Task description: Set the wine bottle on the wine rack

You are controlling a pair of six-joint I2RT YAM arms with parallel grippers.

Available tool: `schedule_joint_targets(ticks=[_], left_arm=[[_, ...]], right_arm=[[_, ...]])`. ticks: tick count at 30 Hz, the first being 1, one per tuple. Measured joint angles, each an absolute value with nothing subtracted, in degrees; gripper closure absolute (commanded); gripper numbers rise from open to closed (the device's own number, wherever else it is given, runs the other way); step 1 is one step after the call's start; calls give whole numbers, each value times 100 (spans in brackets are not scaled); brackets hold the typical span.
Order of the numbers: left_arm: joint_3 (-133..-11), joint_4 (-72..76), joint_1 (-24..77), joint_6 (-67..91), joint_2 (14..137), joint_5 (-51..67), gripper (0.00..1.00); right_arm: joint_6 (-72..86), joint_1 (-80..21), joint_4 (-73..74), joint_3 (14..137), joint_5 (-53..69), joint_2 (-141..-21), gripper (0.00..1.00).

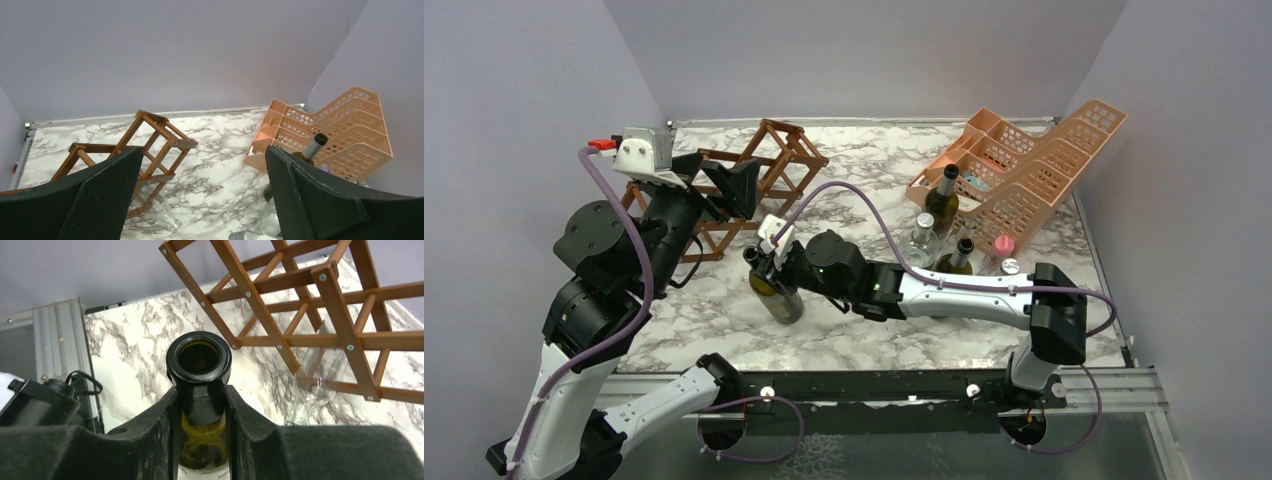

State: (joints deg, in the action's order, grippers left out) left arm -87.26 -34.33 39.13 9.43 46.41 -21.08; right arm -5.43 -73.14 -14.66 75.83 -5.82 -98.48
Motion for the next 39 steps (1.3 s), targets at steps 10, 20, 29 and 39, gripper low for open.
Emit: schedule_joint_targets(ticks=[10, 20, 29, 39], left_arm=[[-8460, -3221, 3913, 941, 4713, -2123, 1], [-8320, -3138, 3913, 930, 4681, -2292, 1], [-8171, -3135, 3913, 893, 4637, -2377, 1], [-7817, -3096, 3913, 825, 4528, -2388, 1]], right_arm=[[-43, -7312, -1184, 7295, -797, -9448, 43], [108, -7317, -1103, 7507, -1074, -9524, 50], [95, -7319, -1127, 7533, -1203, -9570, 87], [231, -7341, -1149, 7026, -1951, -9074, 98]])
